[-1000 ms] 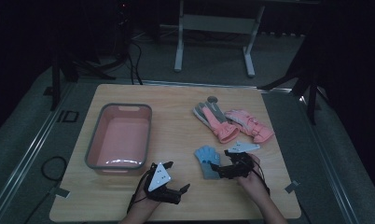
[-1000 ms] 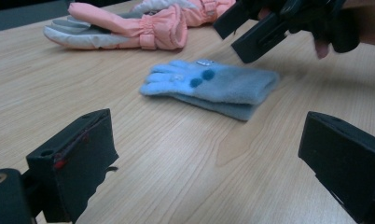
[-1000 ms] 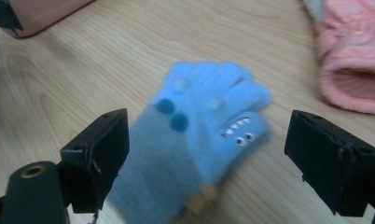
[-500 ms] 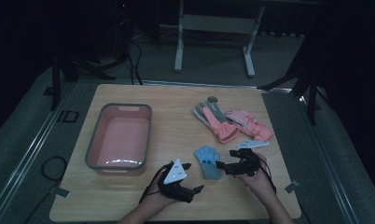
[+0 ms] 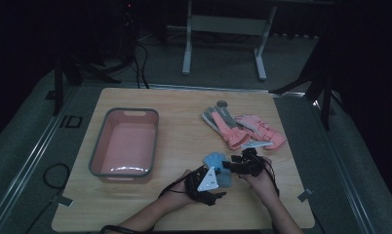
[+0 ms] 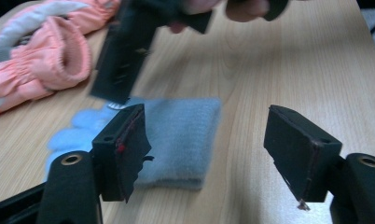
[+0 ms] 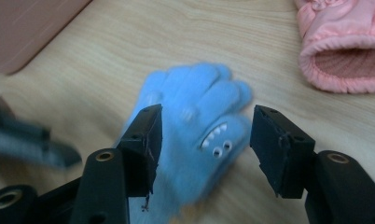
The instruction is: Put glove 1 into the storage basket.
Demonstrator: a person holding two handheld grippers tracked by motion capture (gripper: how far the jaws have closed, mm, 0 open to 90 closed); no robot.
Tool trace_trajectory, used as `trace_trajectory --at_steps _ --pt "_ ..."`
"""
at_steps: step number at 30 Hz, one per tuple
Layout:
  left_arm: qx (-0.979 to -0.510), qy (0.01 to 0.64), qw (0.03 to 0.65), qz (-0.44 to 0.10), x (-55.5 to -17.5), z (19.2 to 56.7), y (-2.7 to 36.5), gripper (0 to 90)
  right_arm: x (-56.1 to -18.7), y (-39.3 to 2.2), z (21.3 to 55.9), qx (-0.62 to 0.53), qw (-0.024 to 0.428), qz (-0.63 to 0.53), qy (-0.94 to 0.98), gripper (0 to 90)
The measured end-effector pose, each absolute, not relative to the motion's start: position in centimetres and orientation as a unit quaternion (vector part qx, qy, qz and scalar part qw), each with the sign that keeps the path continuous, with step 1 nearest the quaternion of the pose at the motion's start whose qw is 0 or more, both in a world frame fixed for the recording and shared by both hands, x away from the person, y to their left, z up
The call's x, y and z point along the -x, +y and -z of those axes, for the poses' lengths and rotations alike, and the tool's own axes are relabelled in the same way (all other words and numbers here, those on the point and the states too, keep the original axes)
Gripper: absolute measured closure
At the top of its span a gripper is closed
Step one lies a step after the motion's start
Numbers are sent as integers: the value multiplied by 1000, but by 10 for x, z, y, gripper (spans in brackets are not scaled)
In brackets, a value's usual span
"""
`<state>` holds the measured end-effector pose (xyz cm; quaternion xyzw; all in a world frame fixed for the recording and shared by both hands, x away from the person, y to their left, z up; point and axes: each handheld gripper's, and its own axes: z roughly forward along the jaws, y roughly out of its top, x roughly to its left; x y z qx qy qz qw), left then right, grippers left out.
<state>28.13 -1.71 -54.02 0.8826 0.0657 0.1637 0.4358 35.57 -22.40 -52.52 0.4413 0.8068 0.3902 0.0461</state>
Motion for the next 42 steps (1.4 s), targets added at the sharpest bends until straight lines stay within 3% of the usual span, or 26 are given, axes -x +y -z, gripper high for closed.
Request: trace_trajectory --at_steps 9,12,16,19,20,23,29,33,36,42 --pt "-902 49 389 -180 -292 556 -25 382 -367 -205 539 -441 52 -363 819 349" --pt "-906 46 380 -182 -293 558 -25 450 -364 -201 542 -436 62 -351 827 356" --pt "-909 57 369 -185 -294 557 -27 614 -361 -198 544 -421 82 -342 836 396" --pt "-910 69 368 -179 -296 554 -27 680 -360 -197 545 -413 90 -339 841 478" --pt "-910 74 368 -175 -297 553 -27 707 -360 -196 544 -410 90 -339 842 562" --pt "-909 88 372 -165 -299 553 -26 740 -359 -194 545 -405 76 -344 844 706" --pt "-906 100 379 -160 -299 553 -25 761 -357 -193 545 -402 74 -349 843 788" --pt "-909 103 376 -148 -301 552 -24 762 -357 -194 545 -406 75 -355 839 781" --pt "-911 100 371 -149 -301 551 -25 762 -361 -195 545 -406 93 -344 841 496" --pt "-912 99 368 -152 -301 551 -26 761 -364 -196 546 -410 96 -334 843 439"
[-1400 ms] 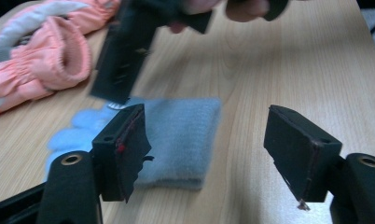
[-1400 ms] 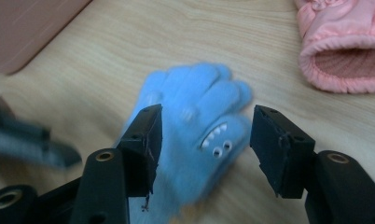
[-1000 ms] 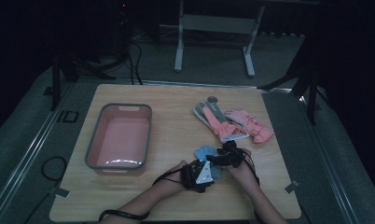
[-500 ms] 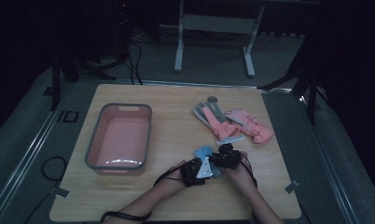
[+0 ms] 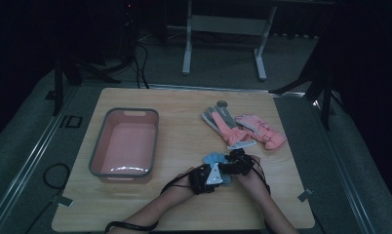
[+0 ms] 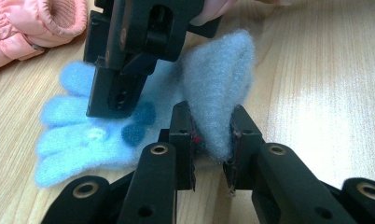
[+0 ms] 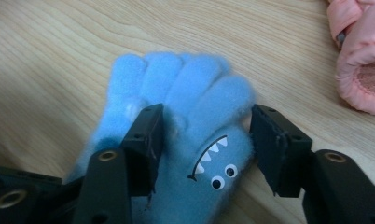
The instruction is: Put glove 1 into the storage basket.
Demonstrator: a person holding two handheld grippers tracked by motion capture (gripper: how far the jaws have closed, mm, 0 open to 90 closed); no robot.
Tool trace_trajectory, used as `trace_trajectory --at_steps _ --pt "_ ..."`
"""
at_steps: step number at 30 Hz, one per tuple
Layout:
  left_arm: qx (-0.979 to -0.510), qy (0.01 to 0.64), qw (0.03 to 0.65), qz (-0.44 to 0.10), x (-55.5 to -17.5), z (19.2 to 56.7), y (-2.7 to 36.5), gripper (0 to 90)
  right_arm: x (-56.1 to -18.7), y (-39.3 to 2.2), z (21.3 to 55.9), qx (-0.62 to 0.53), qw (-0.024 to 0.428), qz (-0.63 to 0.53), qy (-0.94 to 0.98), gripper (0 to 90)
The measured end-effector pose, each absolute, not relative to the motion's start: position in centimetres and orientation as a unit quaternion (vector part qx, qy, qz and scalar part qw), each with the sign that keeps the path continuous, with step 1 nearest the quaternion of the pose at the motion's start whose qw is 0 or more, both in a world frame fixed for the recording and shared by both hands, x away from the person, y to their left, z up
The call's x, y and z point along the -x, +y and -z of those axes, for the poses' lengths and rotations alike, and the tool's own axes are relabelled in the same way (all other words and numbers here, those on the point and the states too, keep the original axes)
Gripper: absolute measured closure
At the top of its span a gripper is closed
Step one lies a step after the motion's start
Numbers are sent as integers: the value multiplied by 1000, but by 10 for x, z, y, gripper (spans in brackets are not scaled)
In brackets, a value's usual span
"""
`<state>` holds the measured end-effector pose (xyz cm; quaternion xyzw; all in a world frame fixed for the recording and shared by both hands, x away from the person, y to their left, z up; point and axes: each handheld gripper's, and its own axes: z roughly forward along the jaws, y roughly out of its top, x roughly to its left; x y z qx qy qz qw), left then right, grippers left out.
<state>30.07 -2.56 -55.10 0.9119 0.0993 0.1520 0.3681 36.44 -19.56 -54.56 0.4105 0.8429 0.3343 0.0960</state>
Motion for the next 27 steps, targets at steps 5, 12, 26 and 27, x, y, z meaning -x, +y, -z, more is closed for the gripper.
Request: trace_trajectory --at_steps 5,12,26,27 --pt "-912 105 368 -145 -302 550 -26 764 -363 -190 544 -396 65 -333 853 763" --pt "-911 116 369 -143 -303 543 -20 778 -363 -194 539 -409 43 -366 835 803" --pt "-906 117 372 -168 -307 498 3 785 -370 -179 494 -387 47 -409 825 810" --pt "-906 117 372 -168 -307 498 3 784 -370 -179 494 -387 47 -409 825 810"
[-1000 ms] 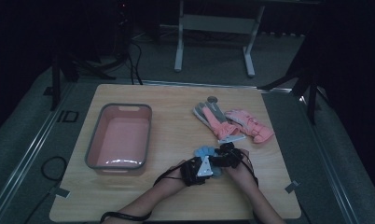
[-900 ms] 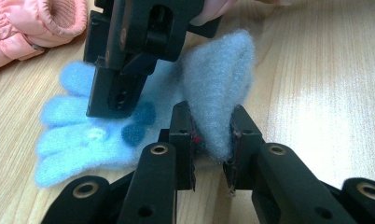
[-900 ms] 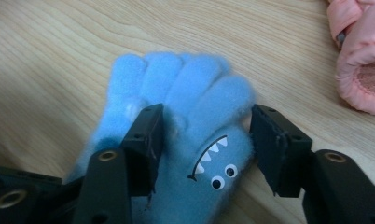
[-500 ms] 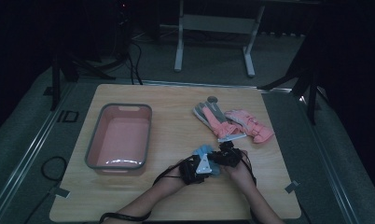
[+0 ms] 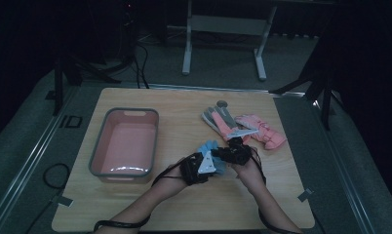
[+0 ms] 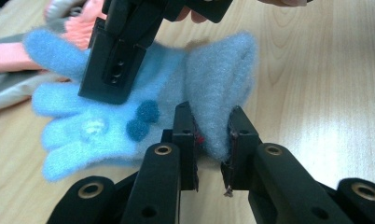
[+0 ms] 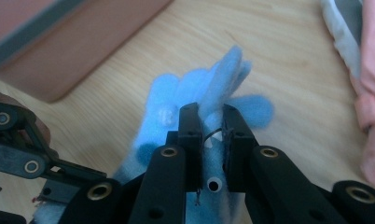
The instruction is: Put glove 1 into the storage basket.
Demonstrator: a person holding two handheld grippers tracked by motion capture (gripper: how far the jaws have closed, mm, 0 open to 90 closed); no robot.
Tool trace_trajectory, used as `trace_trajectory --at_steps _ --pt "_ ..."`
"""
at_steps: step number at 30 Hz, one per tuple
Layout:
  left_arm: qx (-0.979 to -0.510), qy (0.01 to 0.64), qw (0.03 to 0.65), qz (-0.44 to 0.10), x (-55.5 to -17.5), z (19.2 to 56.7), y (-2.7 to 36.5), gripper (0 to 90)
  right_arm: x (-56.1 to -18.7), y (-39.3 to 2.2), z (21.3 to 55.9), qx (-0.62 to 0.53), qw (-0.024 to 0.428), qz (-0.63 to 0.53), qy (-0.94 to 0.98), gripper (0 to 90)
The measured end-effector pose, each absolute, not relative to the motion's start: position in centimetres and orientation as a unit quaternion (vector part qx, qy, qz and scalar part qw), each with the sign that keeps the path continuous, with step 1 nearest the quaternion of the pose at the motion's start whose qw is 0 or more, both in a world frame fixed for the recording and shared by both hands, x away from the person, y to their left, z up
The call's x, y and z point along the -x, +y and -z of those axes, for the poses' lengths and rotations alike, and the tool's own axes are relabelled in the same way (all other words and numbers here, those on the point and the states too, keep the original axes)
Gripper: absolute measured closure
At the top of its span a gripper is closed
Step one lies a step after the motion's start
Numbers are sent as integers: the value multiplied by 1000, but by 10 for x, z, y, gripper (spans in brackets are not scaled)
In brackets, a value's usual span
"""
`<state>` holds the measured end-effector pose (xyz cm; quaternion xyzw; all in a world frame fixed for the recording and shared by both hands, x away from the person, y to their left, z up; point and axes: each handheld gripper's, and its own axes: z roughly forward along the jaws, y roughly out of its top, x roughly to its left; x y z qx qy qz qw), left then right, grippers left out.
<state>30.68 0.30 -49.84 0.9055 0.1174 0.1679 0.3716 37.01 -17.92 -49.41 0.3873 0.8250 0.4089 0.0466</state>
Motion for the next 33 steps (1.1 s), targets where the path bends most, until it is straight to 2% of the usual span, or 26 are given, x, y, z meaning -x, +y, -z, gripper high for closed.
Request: trace_trajectory --at_steps 24,33 --pt "-908 120 344 -205 -305 440 66 784 -383 -112 445 -338 42 -441 831 810" --pt "-910 131 332 -212 -307 430 97 784 -390 -80 435 -320 35 -447 835 810"
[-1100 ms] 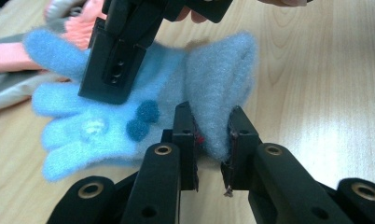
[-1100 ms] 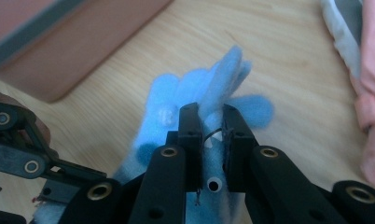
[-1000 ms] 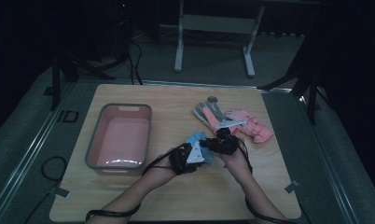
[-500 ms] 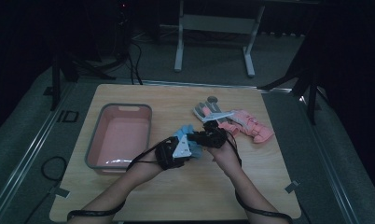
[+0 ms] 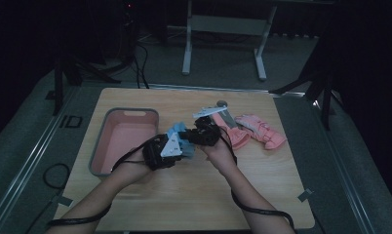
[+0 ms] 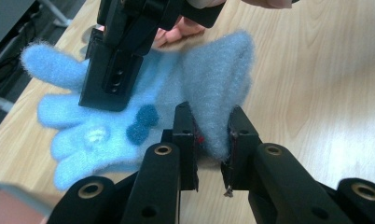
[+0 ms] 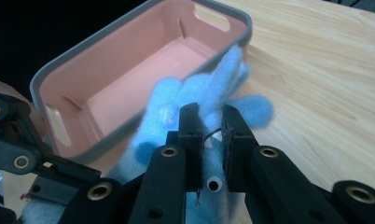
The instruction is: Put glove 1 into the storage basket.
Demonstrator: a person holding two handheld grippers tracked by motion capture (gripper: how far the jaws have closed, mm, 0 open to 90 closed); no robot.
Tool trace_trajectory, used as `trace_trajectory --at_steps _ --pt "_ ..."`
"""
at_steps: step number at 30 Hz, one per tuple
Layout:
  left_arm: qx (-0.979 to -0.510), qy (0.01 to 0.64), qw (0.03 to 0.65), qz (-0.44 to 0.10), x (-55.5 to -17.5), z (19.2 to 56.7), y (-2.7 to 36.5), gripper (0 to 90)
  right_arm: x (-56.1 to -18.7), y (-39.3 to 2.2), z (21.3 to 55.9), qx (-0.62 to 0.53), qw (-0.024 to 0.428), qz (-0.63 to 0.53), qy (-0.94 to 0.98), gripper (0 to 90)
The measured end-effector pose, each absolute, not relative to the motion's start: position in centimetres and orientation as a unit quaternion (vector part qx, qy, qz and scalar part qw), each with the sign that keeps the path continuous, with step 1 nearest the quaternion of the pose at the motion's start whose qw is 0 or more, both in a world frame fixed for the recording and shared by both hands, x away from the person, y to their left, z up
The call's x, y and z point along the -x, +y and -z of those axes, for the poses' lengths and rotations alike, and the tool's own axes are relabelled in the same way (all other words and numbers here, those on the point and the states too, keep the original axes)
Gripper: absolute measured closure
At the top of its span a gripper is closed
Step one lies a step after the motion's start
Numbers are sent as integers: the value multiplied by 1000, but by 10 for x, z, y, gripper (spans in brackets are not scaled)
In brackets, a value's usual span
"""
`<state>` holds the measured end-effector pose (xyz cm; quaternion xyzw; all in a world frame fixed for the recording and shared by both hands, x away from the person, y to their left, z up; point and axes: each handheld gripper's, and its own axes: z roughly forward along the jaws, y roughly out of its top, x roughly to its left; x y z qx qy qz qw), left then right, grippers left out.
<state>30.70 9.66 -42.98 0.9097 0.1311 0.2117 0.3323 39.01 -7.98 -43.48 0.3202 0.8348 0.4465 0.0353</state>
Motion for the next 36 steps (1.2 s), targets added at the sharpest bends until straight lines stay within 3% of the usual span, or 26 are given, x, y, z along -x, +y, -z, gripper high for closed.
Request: trace_trajectory --at_steps 28,36 --pt "-900 221 297 -231 -289 433 215 783 -395 64 432 -253 -2 -448 858 811" --pt "-907 225 288 -211 -295 445 225 782 -401 73 449 -258 -20 -444 858 811"
